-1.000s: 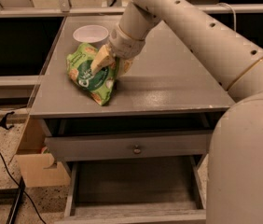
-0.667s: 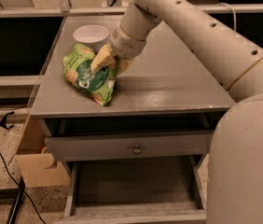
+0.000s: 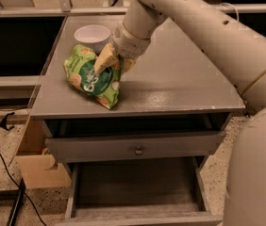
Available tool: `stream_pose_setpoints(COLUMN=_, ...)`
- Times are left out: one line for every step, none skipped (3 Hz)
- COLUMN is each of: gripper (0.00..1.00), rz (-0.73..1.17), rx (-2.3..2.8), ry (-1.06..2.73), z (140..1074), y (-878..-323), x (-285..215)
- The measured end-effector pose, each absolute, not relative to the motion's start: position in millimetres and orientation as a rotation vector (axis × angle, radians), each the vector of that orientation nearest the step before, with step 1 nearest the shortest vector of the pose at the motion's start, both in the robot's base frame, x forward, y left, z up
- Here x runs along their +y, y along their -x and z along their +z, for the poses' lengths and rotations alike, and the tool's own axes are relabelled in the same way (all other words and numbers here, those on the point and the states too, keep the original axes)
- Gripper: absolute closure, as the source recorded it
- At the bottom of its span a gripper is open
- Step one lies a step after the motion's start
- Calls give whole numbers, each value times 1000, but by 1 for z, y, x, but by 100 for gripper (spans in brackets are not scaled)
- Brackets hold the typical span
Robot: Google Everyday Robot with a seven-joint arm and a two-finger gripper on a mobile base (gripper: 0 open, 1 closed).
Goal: Place green rice chip bag into middle drawer
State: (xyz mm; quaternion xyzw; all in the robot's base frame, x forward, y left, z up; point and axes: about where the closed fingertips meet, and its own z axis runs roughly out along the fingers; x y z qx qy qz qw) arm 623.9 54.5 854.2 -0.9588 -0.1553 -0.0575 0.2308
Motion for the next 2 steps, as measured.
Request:
stream_pose_setpoints(gripper=100, rz=-273, rx=-359, ry=2641, z=885, y=-584, x=38)
stream_pose_setpoints(gripper=100, rz=-359, rx=-291, ry=2650, z=899, y=-535, x=22)
